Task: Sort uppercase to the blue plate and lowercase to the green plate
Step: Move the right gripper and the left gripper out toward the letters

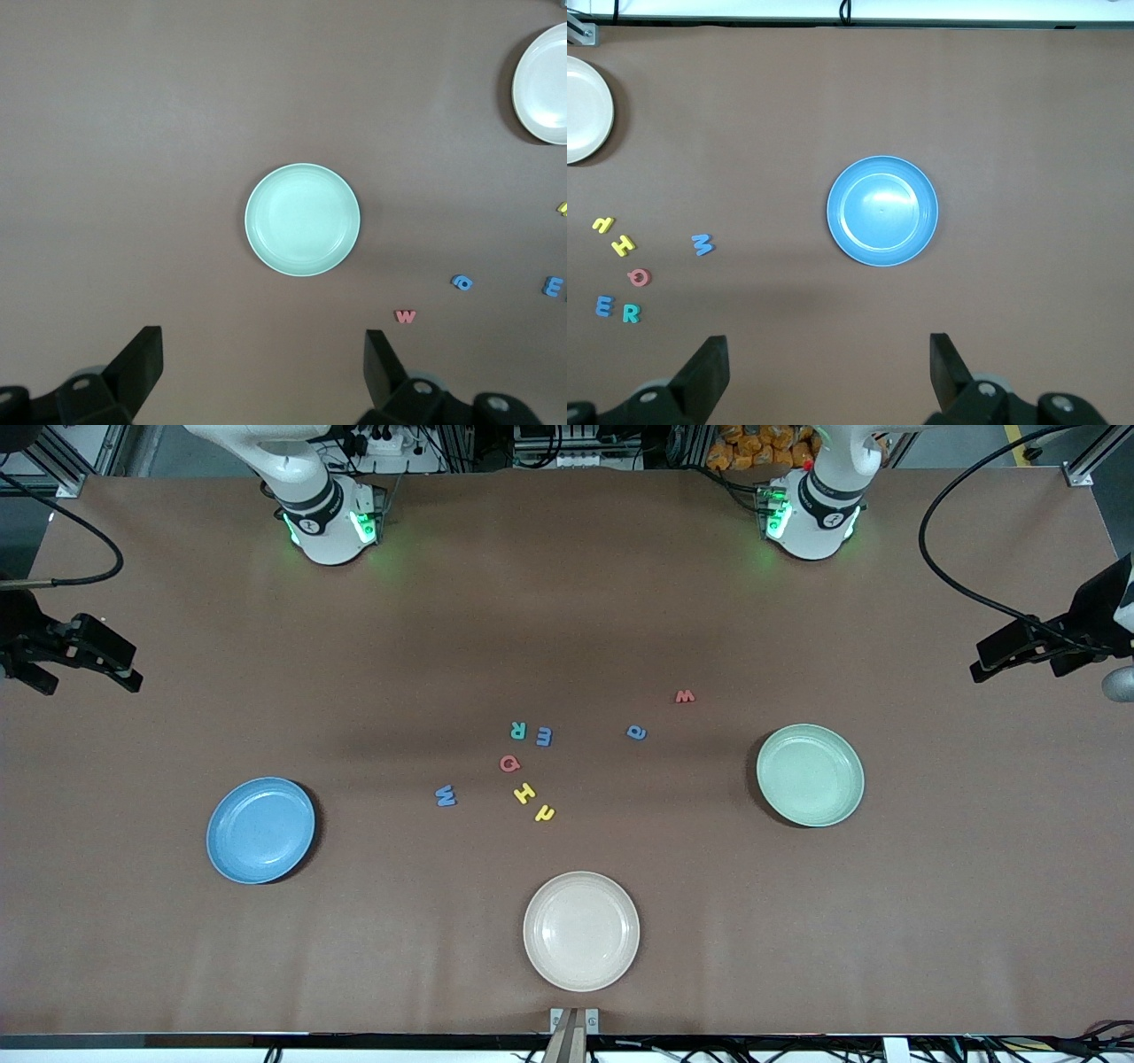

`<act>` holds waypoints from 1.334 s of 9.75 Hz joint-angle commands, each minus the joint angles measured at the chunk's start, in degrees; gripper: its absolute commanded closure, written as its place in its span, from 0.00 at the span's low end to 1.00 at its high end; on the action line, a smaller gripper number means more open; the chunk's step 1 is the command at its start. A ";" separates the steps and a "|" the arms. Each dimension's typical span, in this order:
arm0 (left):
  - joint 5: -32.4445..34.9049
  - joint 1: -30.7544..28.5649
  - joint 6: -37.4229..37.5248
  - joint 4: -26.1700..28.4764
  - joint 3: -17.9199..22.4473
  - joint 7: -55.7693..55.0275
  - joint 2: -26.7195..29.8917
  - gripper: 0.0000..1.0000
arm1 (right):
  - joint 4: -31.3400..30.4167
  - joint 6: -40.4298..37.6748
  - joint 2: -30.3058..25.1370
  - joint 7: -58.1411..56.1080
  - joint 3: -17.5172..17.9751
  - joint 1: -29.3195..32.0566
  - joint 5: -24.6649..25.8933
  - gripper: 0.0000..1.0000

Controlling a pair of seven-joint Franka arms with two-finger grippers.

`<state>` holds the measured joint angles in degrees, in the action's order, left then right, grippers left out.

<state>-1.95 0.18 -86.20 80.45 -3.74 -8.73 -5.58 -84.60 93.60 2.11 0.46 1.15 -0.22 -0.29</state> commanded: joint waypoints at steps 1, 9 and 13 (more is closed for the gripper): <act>-0.24 -0.53 -0.37 2.25 -0.65 -0.67 1.97 0.00 | -0.04 -0.70 -0.88 -0.37 -0.71 -0.84 0.64 0.00; -0.95 0.96 -2.91 3.58 -5.30 -1.20 -1.88 0.00 | -0.22 -0.70 -0.80 -0.46 -0.71 -0.66 0.64 0.00; -1.04 6.39 -8.95 4.80 -6.72 -5.32 -6.28 0.00 | -0.83 -2.55 -0.80 -0.37 -0.71 -0.66 0.64 0.00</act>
<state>-2.58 4.21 -92.53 84.48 -10.40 -11.78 -11.27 -84.70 91.47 2.09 0.46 0.95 -0.27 -0.25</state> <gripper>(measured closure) 0.000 0.000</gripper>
